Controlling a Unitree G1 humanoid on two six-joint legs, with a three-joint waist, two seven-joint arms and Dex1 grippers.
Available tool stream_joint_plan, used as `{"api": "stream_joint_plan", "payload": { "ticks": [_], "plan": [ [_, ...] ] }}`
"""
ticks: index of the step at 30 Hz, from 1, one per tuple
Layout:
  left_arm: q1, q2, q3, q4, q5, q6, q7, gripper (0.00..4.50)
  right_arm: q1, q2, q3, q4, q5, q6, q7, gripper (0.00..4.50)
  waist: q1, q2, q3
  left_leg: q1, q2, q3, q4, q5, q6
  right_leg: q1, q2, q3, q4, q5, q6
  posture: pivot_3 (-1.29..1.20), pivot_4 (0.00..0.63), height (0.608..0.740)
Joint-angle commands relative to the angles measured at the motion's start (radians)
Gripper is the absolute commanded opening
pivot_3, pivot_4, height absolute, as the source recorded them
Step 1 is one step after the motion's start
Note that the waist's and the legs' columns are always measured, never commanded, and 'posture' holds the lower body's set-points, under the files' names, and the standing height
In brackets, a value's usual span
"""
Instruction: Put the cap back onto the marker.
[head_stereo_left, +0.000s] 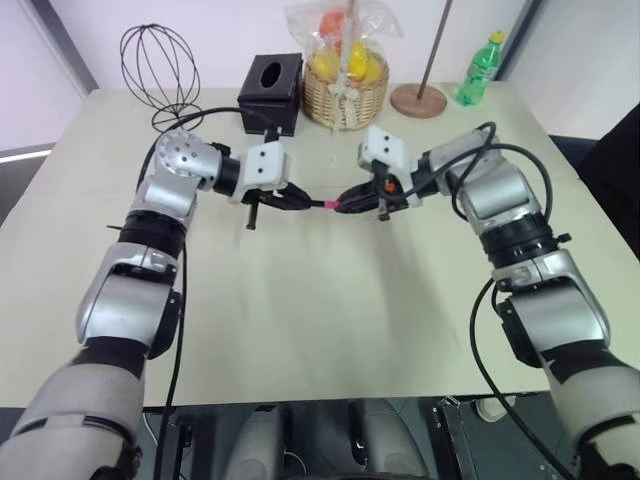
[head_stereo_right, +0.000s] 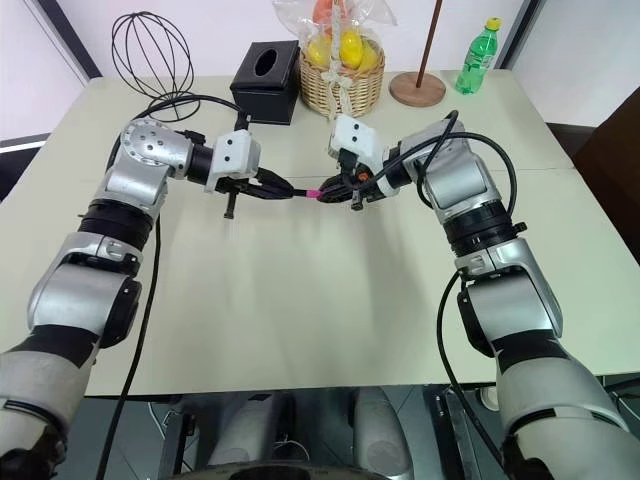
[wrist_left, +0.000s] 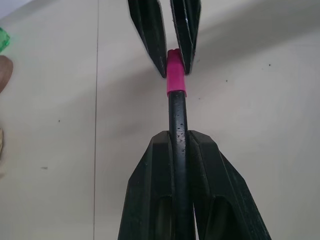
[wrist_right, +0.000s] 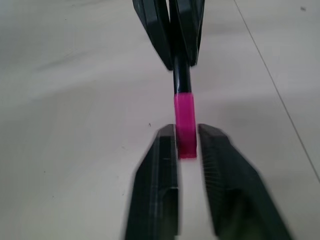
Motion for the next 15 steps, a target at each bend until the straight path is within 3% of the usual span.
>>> {"api": "stream_joint_plan", "payload": {
  "ticks": [1,5,9,15],
  "plan": [
    [-0.031,0.001,0.009,-0.015,-0.019,0.003,-0.003,0.00,0.004,-0.027,0.028,-0.034,-0.037,-0.069,0.005,2.35,-0.001,0.000,0.000,0.000,0.000,0.000,0.000,0.000,0.000,0.000,0.000,0.000,0.000,0.000,0.000,0.00,0.150,0.740],
    [-0.023,0.022,0.010,-0.005,-0.011,0.000,-0.002,0.00,0.048,-0.115,0.061,-0.078,-0.055,-0.122,0.094,4.23,-0.001,0.000,0.000,0.000,-0.001,0.000,0.000,0.000,0.000,0.000,0.000,0.000,0.000,0.000,0.000,0.00,0.150,0.740],
    [-0.012,0.042,0.009,-0.011,-0.015,0.004,0.000,0.00,0.056,-0.157,0.025,-0.108,-0.035,-0.080,0.092,4.23,-0.005,0.000,0.000,0.000,-0.001,0.000,0.000,0.000,0.000,0.000,0.000,0.000,0.000,0.000,0.000,0.00,0.150,0.740],
    [0.053,0.107,0.067,-0.048,-0.036,0.072,0.082,0.00,0.130,-0.219,-0.116,-0.197,-0.039,-0.027,-0.106,4.23,-0.002,0.000,0.000,0.000,0.002,0.000,0.000,0.000,0.000,-0.001,0.000,0.000,0.000,0.000,0.000,0.00,0.150,0.740]
  ]
}}
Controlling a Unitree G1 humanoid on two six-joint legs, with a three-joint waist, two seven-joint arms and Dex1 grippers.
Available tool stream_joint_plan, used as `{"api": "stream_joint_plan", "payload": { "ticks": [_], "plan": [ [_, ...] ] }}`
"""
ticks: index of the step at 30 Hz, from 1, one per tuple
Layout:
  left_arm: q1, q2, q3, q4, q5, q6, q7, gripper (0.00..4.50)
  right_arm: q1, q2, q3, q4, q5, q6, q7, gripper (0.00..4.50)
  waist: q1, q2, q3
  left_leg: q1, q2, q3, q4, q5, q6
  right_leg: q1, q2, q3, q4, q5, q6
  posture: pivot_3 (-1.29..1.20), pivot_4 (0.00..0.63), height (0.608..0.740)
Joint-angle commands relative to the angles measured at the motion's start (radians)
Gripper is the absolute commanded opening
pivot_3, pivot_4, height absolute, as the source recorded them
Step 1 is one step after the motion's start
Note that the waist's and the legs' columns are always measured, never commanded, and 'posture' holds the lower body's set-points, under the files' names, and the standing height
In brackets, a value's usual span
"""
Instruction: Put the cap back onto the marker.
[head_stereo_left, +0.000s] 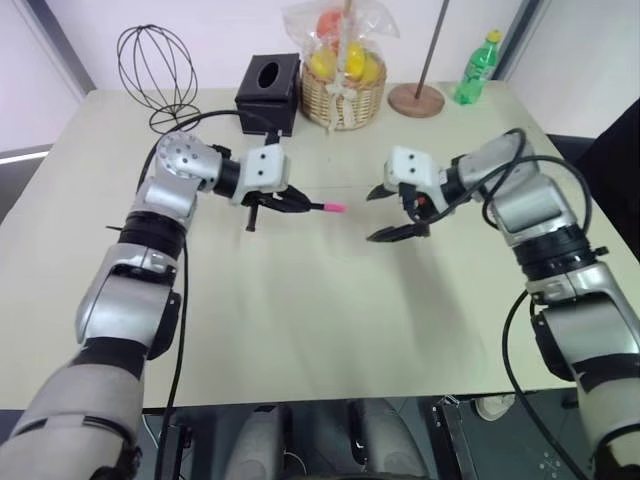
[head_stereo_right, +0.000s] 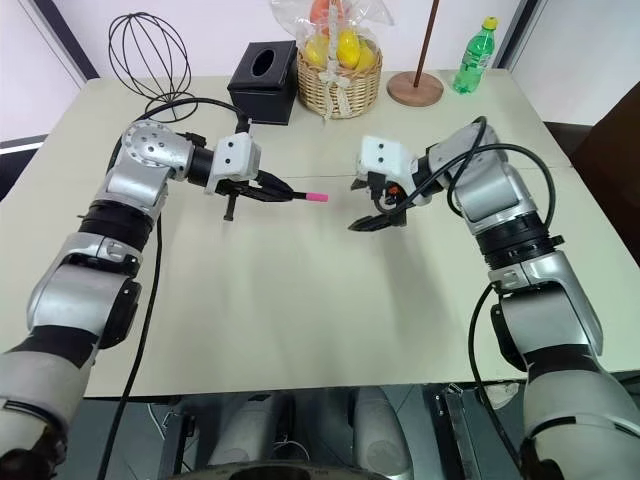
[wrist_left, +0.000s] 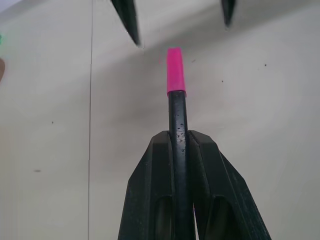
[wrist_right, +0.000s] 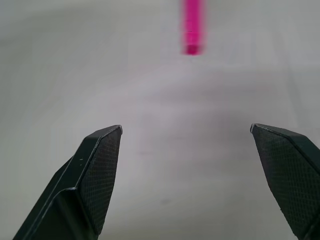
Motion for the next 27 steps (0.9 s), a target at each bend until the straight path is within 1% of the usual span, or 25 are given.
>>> {"api": "stream_joint_plan", "payload": {
  "ticks": [1,2,3,6,10,13,15,18,23,24,25,27],
  "plan": [
    [0.034,0.055,0.083,-0.047,-0.039,0.062,0.084,0.00,0.048,-0.041,-0.120,-0.087,0.015,0.037,-0.130,4.23,0.002,0.000,0.000,0.000,0.000,0.000,0.000,0.000,0.000,0.000,0.000,0.000,0.000,0.000,0.000,0.00,0.150,0.740],
    [0.045,0.061,0.096,-0.061,-0.046,0.087,0.106,0.00,0.063,-0.042,-0.142,-0.108,0.024,0.060,-0.156,4.23,0.002,0.000,0.000,0.000,0.001,0.000,0.000,0.000,0.000,0.000,0.000,0.000,0.000,0.000,0.000,0.00,0.150,0.740],
    [0.065,0.071,0.128,-0.075,-0.050,0.121,0.185,0.00,0.091,-0.042,-0.188,-0.148,0.047,0.103,-0.192,4.23,0.002,0.000,0.000,0.000,0.001,0.000,0.000,0.000,0.000,0.000,0.000,0.000,0.000,0.000,0.000,0.00,0.150,0.740],
    [0.187,0.104,0.226,-0.206,-0.074,0.315,0.369,0.00,0.191,-0.040,-0.310,-0.285,0.097,0.219,-0.298,4.23,0.005,0.000,0.000,0.000,0.001,0.000,0.000,0.000,0.000,0.000,-0.001,0.000,0.000,0.000,0.000,0.00,0.150,0.740],
    [0.335,0.121,0.305,-0.386,-0.107,0.553,0.507,0.00,0.268,-0.024,-0.375,-0.373,0.133,0.299,-0.393,4.23,0.003,0.000,0.000,0.000,0.001,0.000,0.000,0.000,0.000,0.000,-0.002,0.000,0.000,0.000,0.000,0.00,0.150,0.740],
    [0.461,0.128,0.384,-0.497,-0.128,0.662,0.619,0.00,0.312,-0.003,-0.402,-0.380,0.144,0.323,-0.471,4.23,0.003,0.000,0.000,0.000,0.001,-0.001,0.000,0.000,0.000,0.000,-0.002,0.000,0.001,0.000,0.000,0.00,0.150,0.740],
    [0.528,0.120,0.424,-0.571,-0.157,0.719,0.667,0.00,0.321,0.009,-0.404,-0.375,0.149,0.321,-0.510,4.23,0.004,0.000,0.000,0.000,0.001,-0.001,0.000,0.000,0.000,0.000,-0.002,0.000,0.001,0.000,0.000,0.00,0.150,0.740],
    [0.588,0.114,0.441,-0.639,-0.185,0.746,0.687,0.00,0.306,0.032,-0.410,-0.346,0.162,0.318,-0.561,4.23,0.009,0.000,0.000,0.000,0.001,-0.001,0.000,0.000,0.000,0.000,-0.002,0.000,0.001,0.000,0.000,0.00,0.150,0.740],
    [0.606,0.110,0.450,-0.615,-0.207,0.741,0.722,0.00,0.295,0.039,-0.381,-0.287,0.154,0.277,-0.605,4.23,0.031,-0.001,0.000,0.000,0.000,0.000,0.000,0.000,0.000,0.001,-0.003,0.000,0.000,0.000,0.000,0.00,0.150,0.740],
    [0.604,0.107,0.454,-0.606,-0.217,0.743,0.724,1.00,0.293,0.040,-0.378,-0.278,0.155,0.271,-0.610,4.31,0.033,-0.001,0.000,0.000,0.000,0.000,0.000,0.000,0.000,0.001,-0.004,0.000,0.000,0.000,0.000,0.00,0.150,0.740],
    [0.603,0.106,0.451,-0.598,-0.220,0.738,0.725,1.34,0.291,0.040,-0.376,-0.270,0.156,0.265,-0.613,4.31,0.032,-0.001,0.000,0.000,0.000,0.000,0.000,0.000,0.000,0.001,-0.004,0.000,0.000,0.000,0.000,0.00,0.150,0.740],
    [0.611,0.106,0.430,-0.573,-0.212,0.694,0.718,2.39,0.282,0.042,-0.374,-0.252,0.162,0.254,-0.617,4.31,0.030,-0.001,0.000,0.000,0.000,0.000,0.000,0.000,0.000,0.001,-0.004,0.000,0.000,0.000,0.000,0.00,0.150,0.740]
  ]
}}
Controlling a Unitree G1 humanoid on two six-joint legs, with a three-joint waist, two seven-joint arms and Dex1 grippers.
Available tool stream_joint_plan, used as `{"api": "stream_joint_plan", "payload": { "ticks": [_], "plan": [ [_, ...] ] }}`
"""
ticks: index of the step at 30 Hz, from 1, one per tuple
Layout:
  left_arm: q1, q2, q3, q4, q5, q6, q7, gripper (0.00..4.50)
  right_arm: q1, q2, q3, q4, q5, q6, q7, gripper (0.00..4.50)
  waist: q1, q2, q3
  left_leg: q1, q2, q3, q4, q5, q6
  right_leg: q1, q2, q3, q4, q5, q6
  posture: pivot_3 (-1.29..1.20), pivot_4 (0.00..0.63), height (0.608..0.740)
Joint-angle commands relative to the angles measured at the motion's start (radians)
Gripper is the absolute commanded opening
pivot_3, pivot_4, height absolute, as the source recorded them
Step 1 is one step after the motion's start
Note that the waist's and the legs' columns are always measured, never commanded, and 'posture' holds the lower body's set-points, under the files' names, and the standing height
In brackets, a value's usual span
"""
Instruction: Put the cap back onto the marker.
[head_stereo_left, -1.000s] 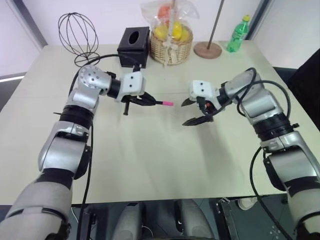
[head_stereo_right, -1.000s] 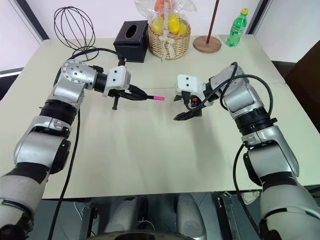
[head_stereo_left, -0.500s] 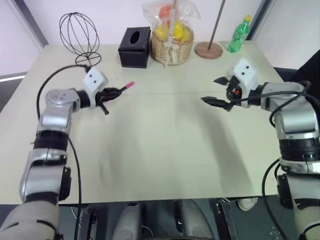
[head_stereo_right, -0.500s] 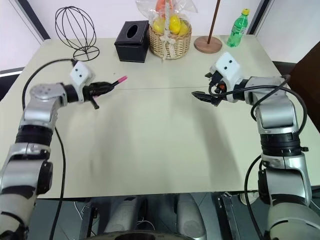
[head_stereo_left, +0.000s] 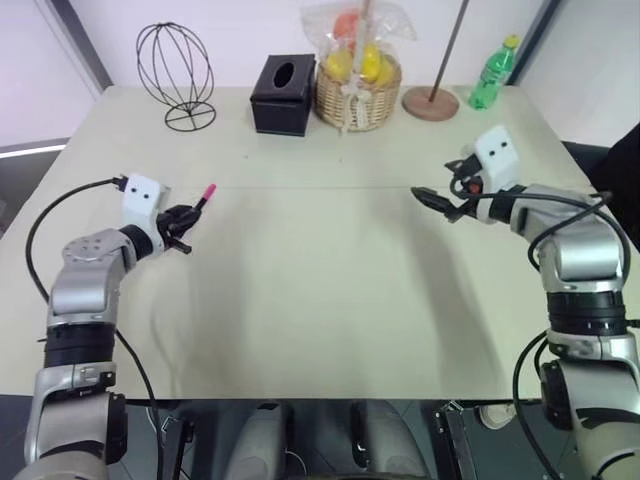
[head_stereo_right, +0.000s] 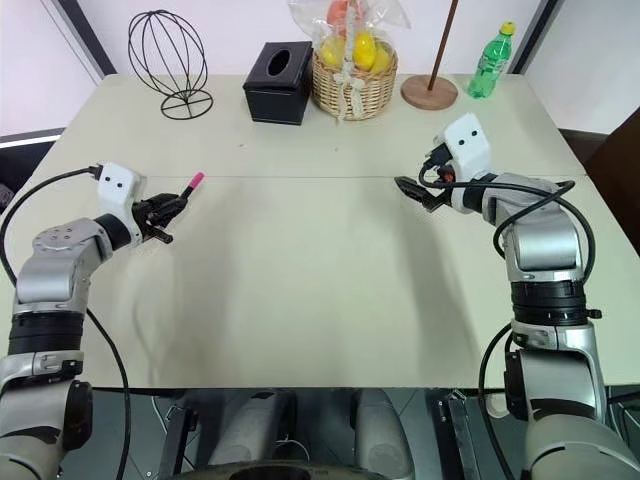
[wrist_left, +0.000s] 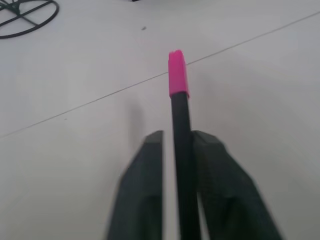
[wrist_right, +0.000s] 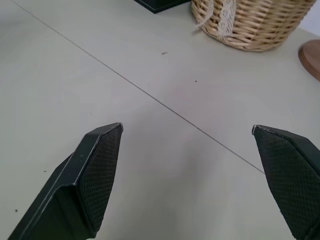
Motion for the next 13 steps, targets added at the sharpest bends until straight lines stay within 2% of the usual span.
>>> {"api": "stream_joint_plan", "payload": {
  "ticks": [1,4,7,13],
  "plan": [
    [0.001,0.000,-0.003,0.027,-0.007,-0.064,-0.002,2.93,-0.046,-0.006,-0.006,0.015,0.009,-0.040,-0.012,4.31,-0.001,0.000,0.000,0.000,0.000,0.000,0.000,0.000,0.000,0.000,0.000,0.000,0.000,0.000,0.000,0.00,0.150,0.740],
    [0.003,-0.019,-0.003,0.065,-0.032,-0.101,-0.023,4.42,-0.060,-0.007,-0.003,0.043,0.004,-0.055,-0.022,4.31,-0.002,0.000,0.000,0.000,0.000,0.000,0.000,0.000,0.000,0.000,0.000,0.000,0.000,0.000,0.000,0.00,0.150,0.740],
    [-0.021,-0.015,0.041,0.061,-0.086,-0.105,-0.044,4.42,-0.059,-0.015,-0.015,0.046,0.007,-0.054,-0.033,4.31,-0.002,0.000,0.000,0.000,0.000,0.000,0.000,0.000,0.000,0.000,0.000,0.000,0.000,0.000,0.000,0.00,0.150,0.740],
    [-0.048,0.113,0.119,0.026,-0.154,-0.069,-0.078,4.42,0.004,-0.023,-0.091,0.005,0.025,-0.022,-0.111,4.31,-0.002,0.000,0.000,0.000,0.001,0.000,0.000,0.000,0.000,0.000,0.001,0.000,0.000,0.000,0.000,0.00,0.150,0.740]
  ]
}}
